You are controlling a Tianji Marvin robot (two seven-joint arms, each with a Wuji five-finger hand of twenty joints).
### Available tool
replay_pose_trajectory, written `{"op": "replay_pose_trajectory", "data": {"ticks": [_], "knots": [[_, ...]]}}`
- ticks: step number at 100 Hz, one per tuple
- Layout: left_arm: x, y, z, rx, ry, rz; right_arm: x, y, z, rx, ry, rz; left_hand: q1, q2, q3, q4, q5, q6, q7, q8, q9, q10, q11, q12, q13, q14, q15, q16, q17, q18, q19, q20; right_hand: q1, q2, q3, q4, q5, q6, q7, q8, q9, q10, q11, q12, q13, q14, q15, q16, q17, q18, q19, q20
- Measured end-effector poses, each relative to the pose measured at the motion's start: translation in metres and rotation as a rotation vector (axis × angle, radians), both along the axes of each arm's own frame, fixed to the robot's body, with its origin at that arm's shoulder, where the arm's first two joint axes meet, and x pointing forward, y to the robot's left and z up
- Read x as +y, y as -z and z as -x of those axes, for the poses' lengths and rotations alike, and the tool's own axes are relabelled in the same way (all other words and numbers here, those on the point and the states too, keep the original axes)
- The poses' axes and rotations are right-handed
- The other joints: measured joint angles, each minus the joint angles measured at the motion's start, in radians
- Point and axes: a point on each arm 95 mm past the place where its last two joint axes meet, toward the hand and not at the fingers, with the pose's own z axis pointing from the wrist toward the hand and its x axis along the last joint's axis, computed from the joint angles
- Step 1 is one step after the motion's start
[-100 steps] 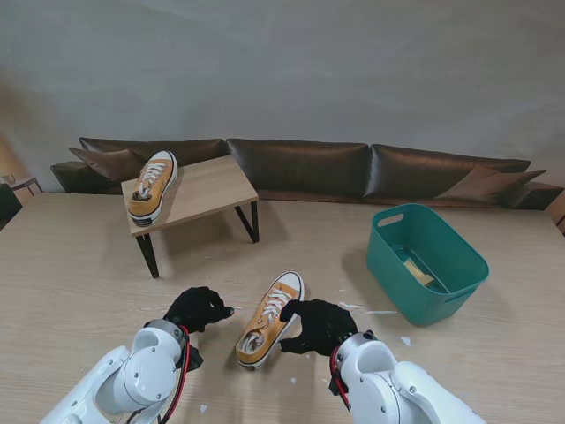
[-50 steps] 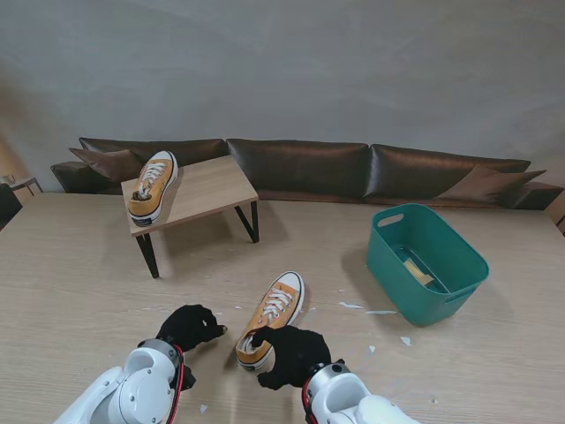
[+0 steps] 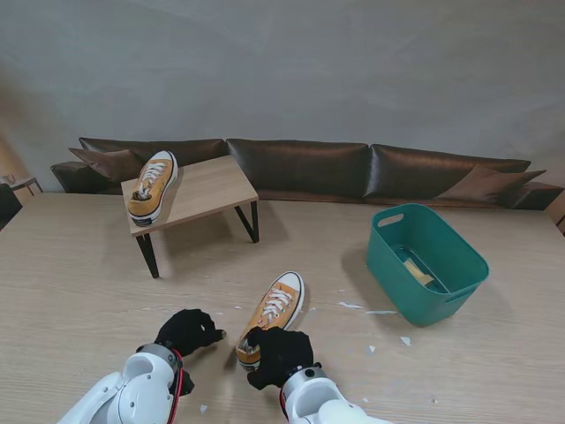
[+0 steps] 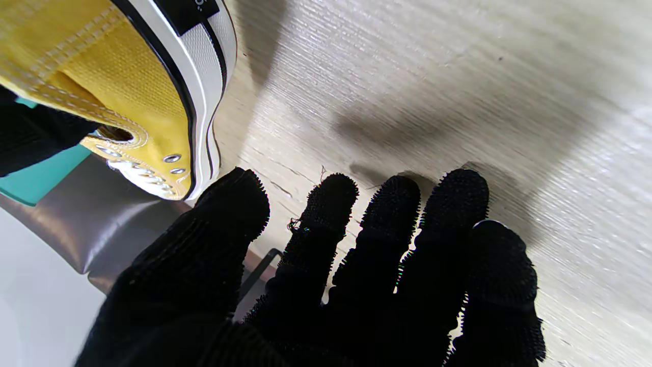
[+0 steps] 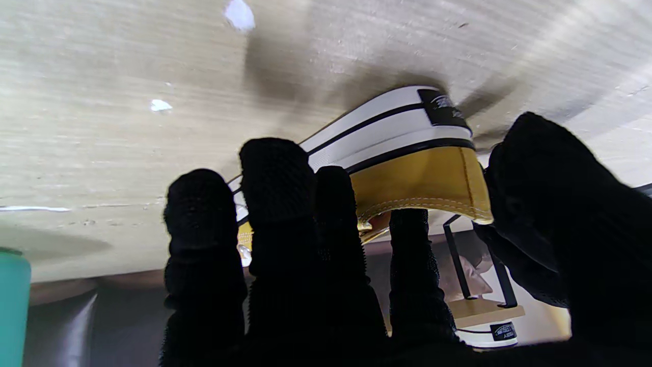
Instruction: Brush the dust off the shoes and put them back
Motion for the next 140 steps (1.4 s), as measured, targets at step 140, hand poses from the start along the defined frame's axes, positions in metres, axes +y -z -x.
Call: {"op": "replay_pose_trajectory", "data": {"ticks": [140], "knots": [[-0.005,0.0,-0.009,0.037,0.006,-0.032,0.028,0.035,-0.015,-0.228,-0.014,0.233,-0.001,0.01,0.0,0.0,0.017,0.001,0.019,0.005,0.01,0.011,0.078,0.084,0.001,0.0,0.057,0.015,0.004,0.0,0.021,0.017,-0.037,-0.226,0.138,-0.079,0.519,0.052,0.467,0.509,0.249,0.017,0.31,0.477,0.18,-0.098,0.547,0.133,0.003,-0.065,0.156,0.022]]}}
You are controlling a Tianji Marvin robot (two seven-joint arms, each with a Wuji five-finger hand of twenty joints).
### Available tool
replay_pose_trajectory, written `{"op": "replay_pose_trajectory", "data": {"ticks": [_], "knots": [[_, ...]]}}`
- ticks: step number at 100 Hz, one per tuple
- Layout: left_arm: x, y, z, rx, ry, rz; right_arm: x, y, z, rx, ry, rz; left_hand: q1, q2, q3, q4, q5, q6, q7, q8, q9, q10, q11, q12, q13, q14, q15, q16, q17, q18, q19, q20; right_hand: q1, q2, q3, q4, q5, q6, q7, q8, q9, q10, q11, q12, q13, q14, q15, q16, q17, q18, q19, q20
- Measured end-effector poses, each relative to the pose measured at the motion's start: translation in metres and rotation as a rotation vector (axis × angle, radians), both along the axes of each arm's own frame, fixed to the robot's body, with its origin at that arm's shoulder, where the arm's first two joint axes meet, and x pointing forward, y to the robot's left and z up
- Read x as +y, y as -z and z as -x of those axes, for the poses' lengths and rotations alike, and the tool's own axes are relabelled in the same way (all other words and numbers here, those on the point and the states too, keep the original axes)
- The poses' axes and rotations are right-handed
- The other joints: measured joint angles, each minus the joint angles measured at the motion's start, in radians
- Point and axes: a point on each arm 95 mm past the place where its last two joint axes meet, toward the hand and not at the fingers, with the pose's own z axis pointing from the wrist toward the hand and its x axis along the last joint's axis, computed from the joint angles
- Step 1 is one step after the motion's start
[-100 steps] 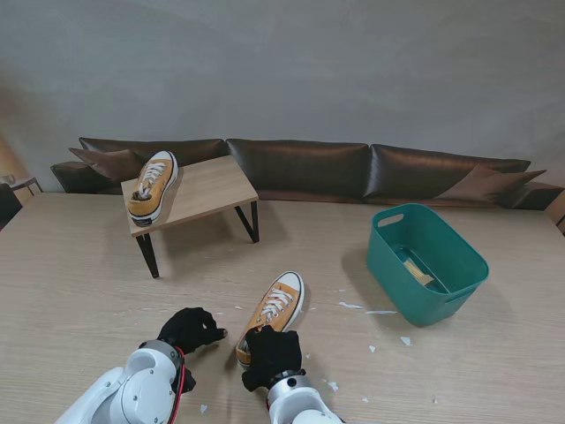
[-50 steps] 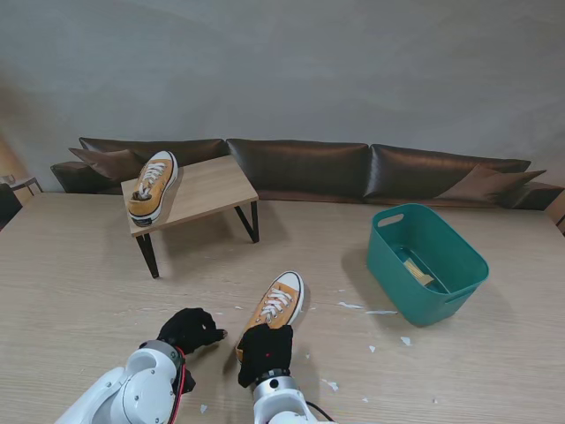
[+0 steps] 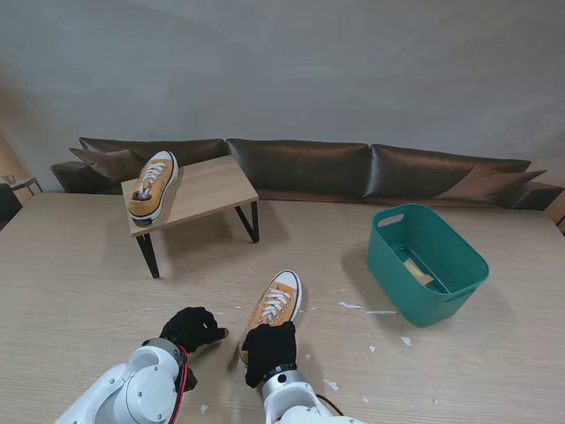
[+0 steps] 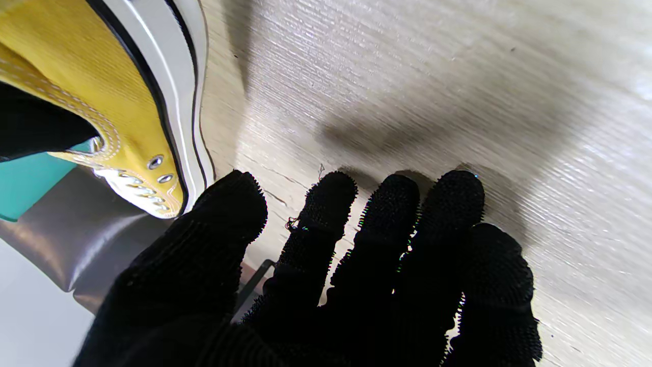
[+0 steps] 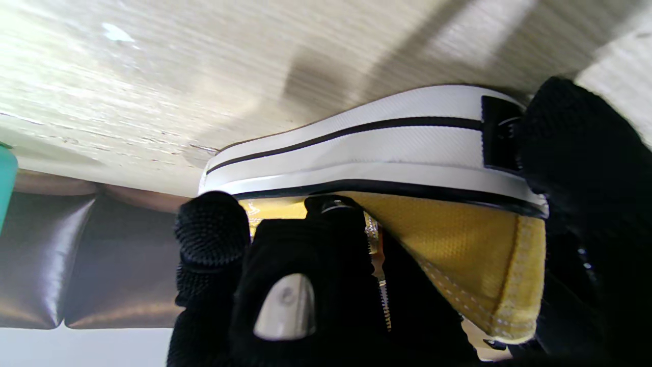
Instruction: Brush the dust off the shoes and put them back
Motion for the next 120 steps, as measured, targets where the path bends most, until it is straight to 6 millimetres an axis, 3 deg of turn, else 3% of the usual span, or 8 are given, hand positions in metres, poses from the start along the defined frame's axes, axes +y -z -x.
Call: {"op": "replay_pose_trajectory", "data": {"ticks": [26,41,59,83,120], "knots": [[0.001,0.0,0.0,0.003,-0.001,-0.008,-0.027,-0.001,0.003,-0.015,-0.116,0.013,0.0,0.0,0.0,0.0,0.001,0.008,0.0,0.0,0.002,-0.022,0.001,0.0,0.0,0.0,0.001,0.0,0.0,0.0,0.001,0.0,0.0,0.0,0.0,-0.001,0.0,0.0,-0.001,0.0,0.005,-0.025,-0.024,0.024,-0.012,-0.008,-0.062,0.013,0.0,-0.064,0.0,0.001],[0.002,0.0,0.0,0.006,-0.008,-0.012,-0.042,-0.003,0.0,0.003,-0.172,0.004,0.0,0.0,0.0,0.0,0.001,0.008,0.0,0.0,0.002,-0.038,0.003,0.0,0.0,0.0,0.003,0.0,0.0,0.0,0.001,0.0,0.005,0.0,0.003,-0.1,-0.001,-0.005,-0.002,0.035,0.006,-0.047,-0.046,-0.024,-0.013,-0.025,-0.139,0.013,0.0,-0.076,0.0,0.001],[0.001,0.0,-0.002,0.011,-0.005,-0.016,-0.05,-0.004,-0.004,0.014,-0.139,-0.024,0.0,0.0,0.0,0.0,0.001,0.008,0.0,0.0,0.01,-0.039,0.013,0.002,0.0,0.0,0.01,0.001,0.0,0.0,0.004,0.0,0.011,0.0,0.003,-0.148,-0.001,-0.004,-0.002,0.065,0.045,-0.049,-0.073,-0.064,0.021,-0.038,-0.134,0.036,0.0,-0.067,0.015,0.006],[0.001,0.0,-0.005,0.017,0.0,-0.021,-0.05,-0.004,-0.012,0.022,-0.154,-0.038,0.0,0.001,0.0,0.0,0.002,0.009,0.001,0.012,0.011,-0.039,0.041,0.009,0.001,-0.001,0.023,0.015,0.0,0.0,0.007,0.005,0.001,0.022,0.003,-0.151,0.001,0.004,0.029,0.075,0.1,-0.049,-0.074,-0.066,0.05,-0.042,-0.047,0.105,0.0,-0.065,0.056,0.026],[0.002,0.0,-0.005,0.017,-0.006,-0.032,-0.065,-0.018,-0.026,-0.033,-0.236,0.012,-0.001,0.011,0.0,0.0,0.002,0.009,0.001,0.012,0.011,-0.04,0.048,0.016,0.001,-0.004,0.026,0.015,0.0,0.0,0.007,0.005,-0.011,0.024,0.048,-0.154,0.001,0.05,0.03,0.07,0.13,-0.048,-0.123,-0.067,0.051,-0.035,-0.04,0.123,0.0,-0.066,0.056,0.026]]}}
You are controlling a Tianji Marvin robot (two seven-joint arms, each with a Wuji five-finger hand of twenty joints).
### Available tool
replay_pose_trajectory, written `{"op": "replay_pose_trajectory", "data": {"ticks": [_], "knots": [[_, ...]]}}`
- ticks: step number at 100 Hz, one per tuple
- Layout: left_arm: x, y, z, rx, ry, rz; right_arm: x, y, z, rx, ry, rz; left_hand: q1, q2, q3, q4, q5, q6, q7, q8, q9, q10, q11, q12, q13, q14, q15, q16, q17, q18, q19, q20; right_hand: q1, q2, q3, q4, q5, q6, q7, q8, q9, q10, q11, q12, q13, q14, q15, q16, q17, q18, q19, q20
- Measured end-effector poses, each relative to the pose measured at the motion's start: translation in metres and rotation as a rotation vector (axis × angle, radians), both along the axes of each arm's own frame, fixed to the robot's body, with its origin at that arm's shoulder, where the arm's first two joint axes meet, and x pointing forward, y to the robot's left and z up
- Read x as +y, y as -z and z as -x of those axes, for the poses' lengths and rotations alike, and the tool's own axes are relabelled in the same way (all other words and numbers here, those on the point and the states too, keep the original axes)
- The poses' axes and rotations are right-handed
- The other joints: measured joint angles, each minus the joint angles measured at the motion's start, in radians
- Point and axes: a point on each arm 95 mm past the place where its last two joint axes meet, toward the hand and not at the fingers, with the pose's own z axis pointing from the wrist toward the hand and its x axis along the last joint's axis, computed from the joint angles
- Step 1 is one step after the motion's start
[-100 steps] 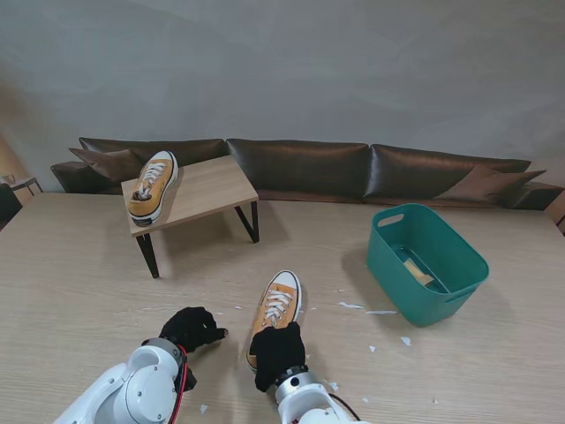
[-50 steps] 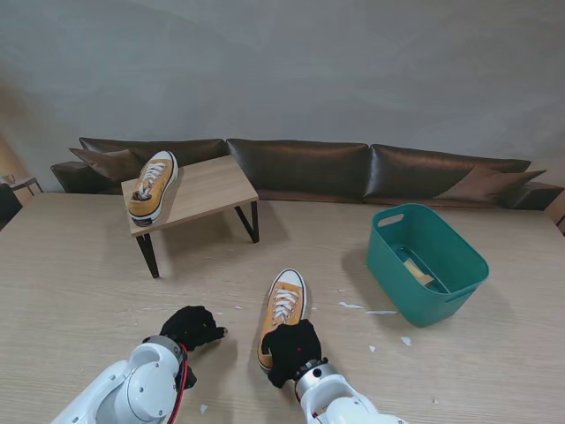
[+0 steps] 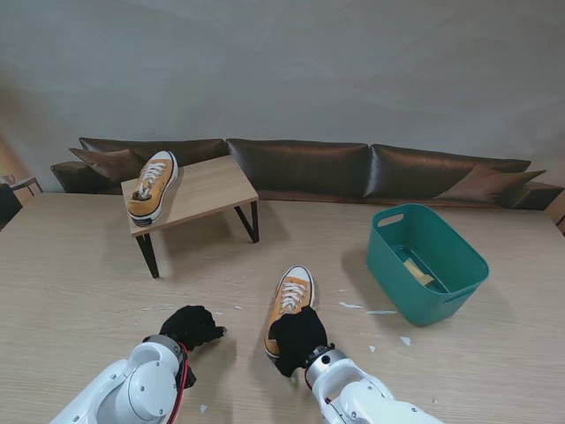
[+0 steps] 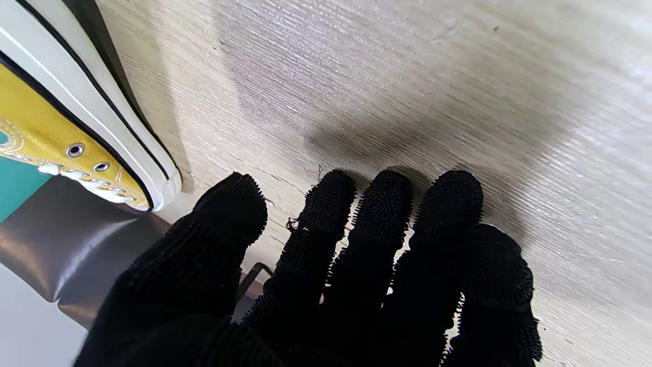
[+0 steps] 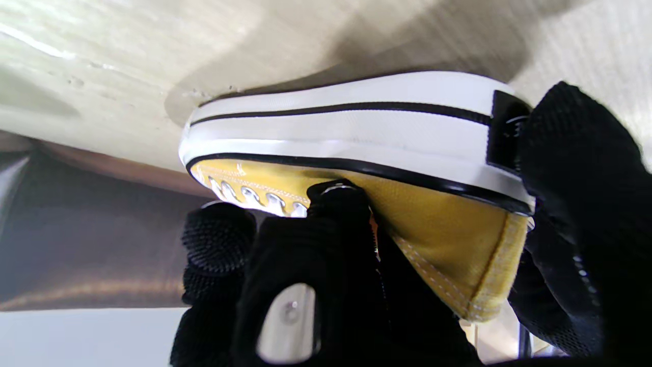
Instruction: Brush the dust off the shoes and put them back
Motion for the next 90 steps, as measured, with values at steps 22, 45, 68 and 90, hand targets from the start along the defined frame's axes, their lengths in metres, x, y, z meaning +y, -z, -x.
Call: {"op": "replay_pose_trajectory", "data": {"ticks": [22,45,68,90], "knots": [[0.0,0.0,0.0,0.0,-0.001,-0.001,-0.004,-0.012,-0.01,-0.031,-0.05,0.044,0.0,0.0,0.0,0.0,0.0,0.0,0.003,0.0,0.007,0.0,0.0,0.002,0.001,0.0,0.002,0.0,0.0,0.0,0.0,0.0,-0.01,0.001,0.024,-0.008,0.0,0.008,0.0,-0.009,0.011,0.0,-0.012,0.0,0.001,0.004,0.0,0.0,0.0,-0.01,0.0,0.0],[0.001,0.0,-0.001,0.001,-0.004,-0.007,-0.004,-0.03,-0.024,-0.07,-0.082,0.068,0.0,0.0,0.0,0.0,0.0,0.0,0.007,0.001,0.01,0.0,0.0,0.002,0.001,-0.001,0.003,0.001,0.0,0.0,0.0,0.0,-0.01,0.002,0.037,-0.016,0.0,0.022,-0.001,-0.022,0.013,0.0,-0.012,0.0,0.001,0.004,0.0,0.0,0.0,-0.017,0.0,0.001],[0.001,0.0,-0.001,0.002,-0.007,-0.01,-0.007,-0.045,-0.034,-0.108,-0.114,0.085,-0.014,0.0,0.002,0.0,0.0,-0.002,0.008,0.003,0.011,0.0,0.001,0.003,0.001,-0.001,0.003,0.001,0.0,0.0,0.0,0.0,-0.01,0.004,0.046,-0.027,0.026,0.039,-0.001,-0.027,0.034,-0.01,-0.012,0.009,0.002,0.004,0.0,0.002,0.0,-0.022,0.0,0.001],[0.001,0.0,-0.001,0.003,-0.01,-0.012,-0.005,-0.052,-0.038,-0.141,-0.157,0.095,-0.01,0.0,0.002,0.0,0.0,-0.005,0.01,0.006,0.011,0.0,0.002,0.004,0.001,-0.001,0.003,0.001,0.0,0.0,0.0,0.0,-0.01,0.004,0.046,-0.027,0.03,0.039,-0.001,-0.03,0.035,-0.011,-0.012,0.009,0.002,0.004,0.0,0.002,0.0,-0.023,0.0,0.003]]}}
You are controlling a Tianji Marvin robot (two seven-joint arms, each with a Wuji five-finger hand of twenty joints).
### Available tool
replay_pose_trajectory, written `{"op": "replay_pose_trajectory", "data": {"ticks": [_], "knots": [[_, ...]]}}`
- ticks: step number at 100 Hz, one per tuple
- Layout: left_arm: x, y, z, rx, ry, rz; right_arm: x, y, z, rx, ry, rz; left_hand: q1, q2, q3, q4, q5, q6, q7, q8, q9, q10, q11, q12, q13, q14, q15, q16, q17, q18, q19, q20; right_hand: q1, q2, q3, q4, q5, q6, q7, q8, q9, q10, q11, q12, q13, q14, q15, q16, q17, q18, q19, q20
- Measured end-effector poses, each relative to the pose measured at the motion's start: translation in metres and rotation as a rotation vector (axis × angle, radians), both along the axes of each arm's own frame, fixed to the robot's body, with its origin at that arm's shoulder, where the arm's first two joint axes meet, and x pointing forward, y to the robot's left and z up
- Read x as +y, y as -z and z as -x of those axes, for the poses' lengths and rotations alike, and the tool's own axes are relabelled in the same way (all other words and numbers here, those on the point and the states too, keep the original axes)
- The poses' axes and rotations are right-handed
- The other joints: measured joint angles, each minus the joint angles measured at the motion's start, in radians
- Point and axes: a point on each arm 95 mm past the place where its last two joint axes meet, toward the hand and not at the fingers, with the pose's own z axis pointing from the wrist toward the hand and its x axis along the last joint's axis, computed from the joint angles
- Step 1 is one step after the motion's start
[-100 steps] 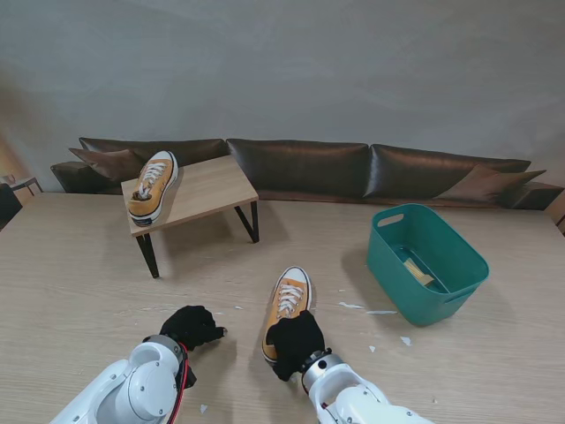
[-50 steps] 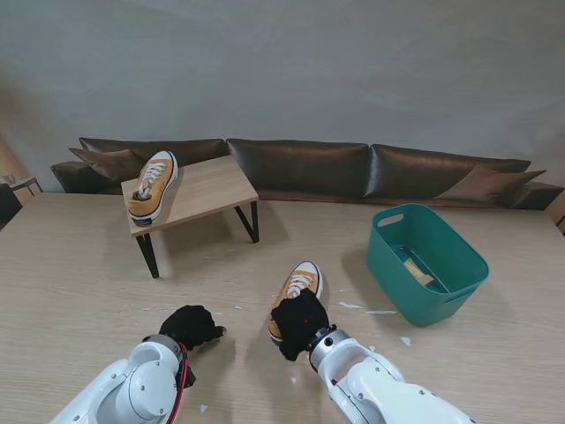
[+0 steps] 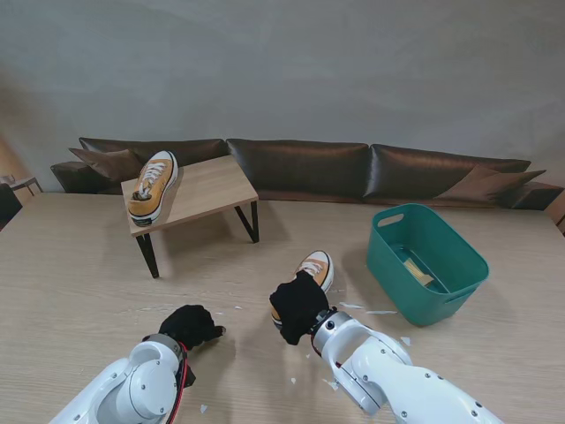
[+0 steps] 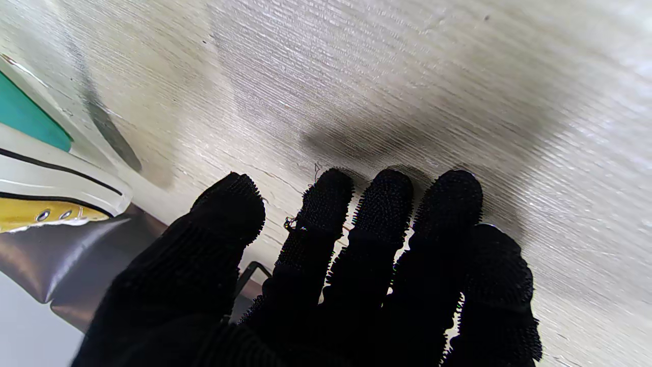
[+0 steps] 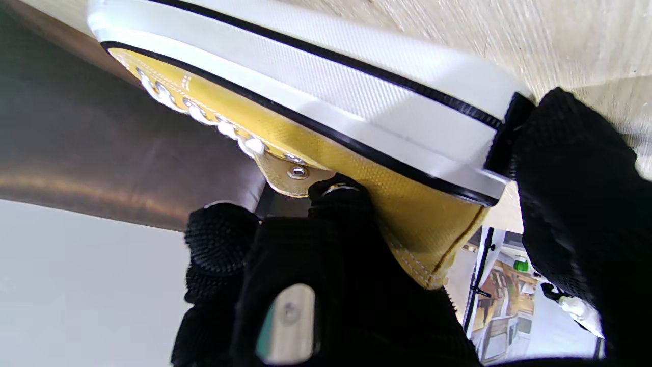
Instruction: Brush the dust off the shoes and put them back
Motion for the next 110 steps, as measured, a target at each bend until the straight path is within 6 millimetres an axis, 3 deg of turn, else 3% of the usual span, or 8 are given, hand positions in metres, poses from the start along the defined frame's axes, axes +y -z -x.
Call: {"op": "replay_pose_trajectory", "data": {"ticks": [44,110], "knots": [[0.001,0.0,0.0,0.0,-0.007,0.001,0.005,-0.02,-0.012,-0.082,-0.068,0.009,-0.009,0.0,0.003,0.0,0.001,-0.005,0.0,0.0,0.0,0.0,0.002,0.0,0.0,0.0,0.0,0.0,0.0,0.0,0.0,0.0,0.0,0.0,0.0,0.0,0.0,0.0,0.0,-0.003,0.0,0.0,0.0,0.0,0.0,0.0,0.0,0.0,0.0,-0.013,-0.001,0.022],[0.009,-0.005,-0.012,0.058,-0.045,0.01,0.029,-0.081,-0.044,-0.233,-0.13,-0.072,-0.009,0.0,0.003,0.0,0.017,-0.02,0.032,0.014,0.0,0.005,0.001,0.0,0.0,0.0,-0.014,-0.003,0.0,0.0,-0.002,0.0,0.0,0.0,0.0,-0.001,0.001,0.0,0.0,-0.003,0.001,-0.002,0.0,0.0,0.0,0.0,-0.006,0.0,0.0,-0.016,-0.019,0.023]]}}
